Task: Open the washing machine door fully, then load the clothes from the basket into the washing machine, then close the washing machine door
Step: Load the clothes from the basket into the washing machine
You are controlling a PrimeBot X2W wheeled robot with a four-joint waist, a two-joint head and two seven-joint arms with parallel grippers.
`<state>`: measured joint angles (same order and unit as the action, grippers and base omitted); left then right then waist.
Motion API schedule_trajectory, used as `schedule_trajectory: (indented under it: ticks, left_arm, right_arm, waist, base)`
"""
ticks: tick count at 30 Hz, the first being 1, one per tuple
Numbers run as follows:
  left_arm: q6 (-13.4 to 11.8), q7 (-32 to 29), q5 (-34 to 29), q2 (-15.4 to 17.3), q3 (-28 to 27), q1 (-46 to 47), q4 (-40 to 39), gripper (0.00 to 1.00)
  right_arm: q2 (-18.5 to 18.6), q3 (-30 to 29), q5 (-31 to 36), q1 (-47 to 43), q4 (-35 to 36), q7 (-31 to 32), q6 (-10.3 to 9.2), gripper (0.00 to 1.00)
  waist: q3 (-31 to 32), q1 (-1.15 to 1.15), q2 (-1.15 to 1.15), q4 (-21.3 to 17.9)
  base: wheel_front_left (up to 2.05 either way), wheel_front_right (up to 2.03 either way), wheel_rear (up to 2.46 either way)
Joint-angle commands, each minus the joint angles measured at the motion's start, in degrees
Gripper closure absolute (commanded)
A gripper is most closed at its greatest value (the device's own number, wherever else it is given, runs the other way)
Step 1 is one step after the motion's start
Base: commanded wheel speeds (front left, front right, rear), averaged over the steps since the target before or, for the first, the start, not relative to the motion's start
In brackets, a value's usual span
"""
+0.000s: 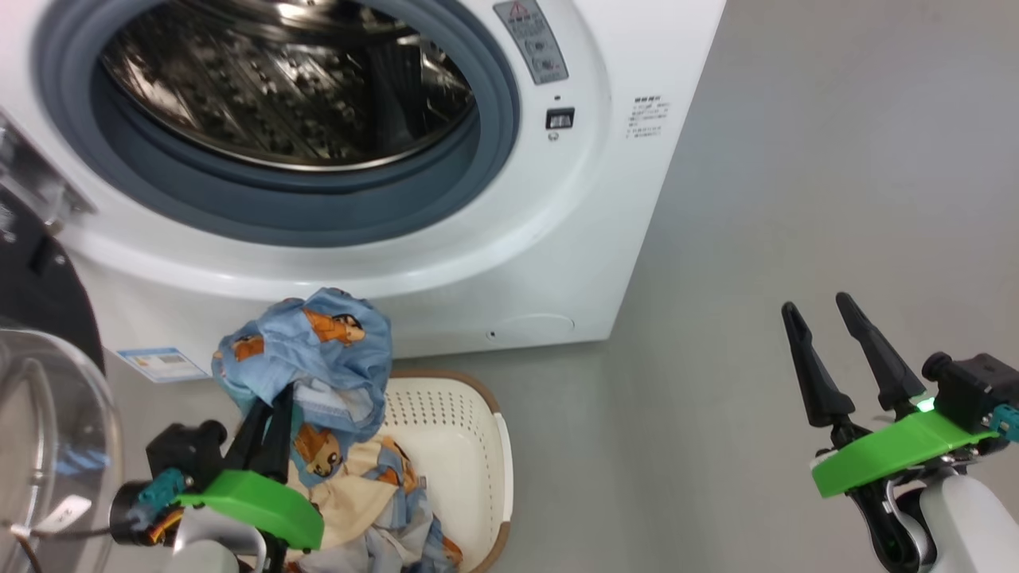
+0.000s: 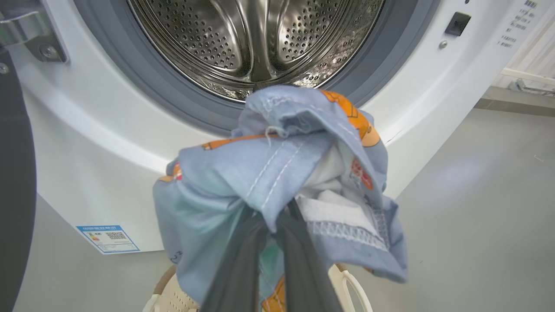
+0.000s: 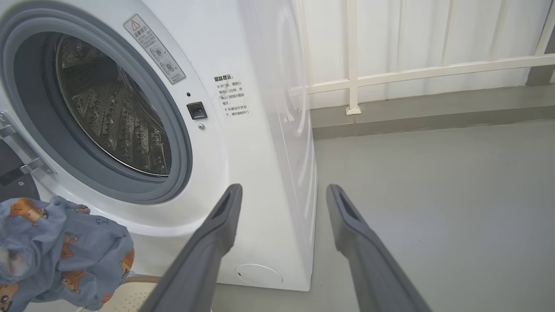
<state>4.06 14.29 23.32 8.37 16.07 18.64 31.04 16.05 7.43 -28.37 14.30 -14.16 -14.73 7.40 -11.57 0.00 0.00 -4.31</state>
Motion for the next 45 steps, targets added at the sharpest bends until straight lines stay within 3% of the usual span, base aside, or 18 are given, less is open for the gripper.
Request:
schedule_trajectory:
  ticks: [1,20,35,45]
  left_arm:
    - [-1.2,0.7,-0.3,0.9,-2.4,-1.7,-4.5,1.0]
    - [-6.9,-3.1,0.4,1.7,-3.3,-10.2,-24.3,1.0]
    - [-7.8,-3.9,0.9,1.8,-3.0,-9.8,-27.0,1.0]
    - [-7.6,-4.8,0.4,2.8,-3.4,-1.2,-26.1,1.0]
  right_arm:
    - [0.9,0.7,0.0,-1.4,1.1,-0.3,0.09,0.0]
    - [2.7,0.4,-0.7,-2.8,1.3,-0.3,0.09,0.0]
    - [2.7,0.7,-0.9,-2.6,1.2,-0.3,0.09,0.0]
    - [2.3,1.1,-0.9,-1.3,2.1,-0.3,0.09,0.0]
  waist:
    - [2.9,0.0,0.0,1.1]
    - [5.4,0.0,0.0,1.6]
    - [4.8,0.0,0.0,1.4]
    - [1.0,0.0,0.0,0.2]
  base:
    - [0.0,0.0,0.0]
    - [0.0,0.0,0.0]
    - [0.0,0.0,0.0]
    - [0.0,0.0,0.0]
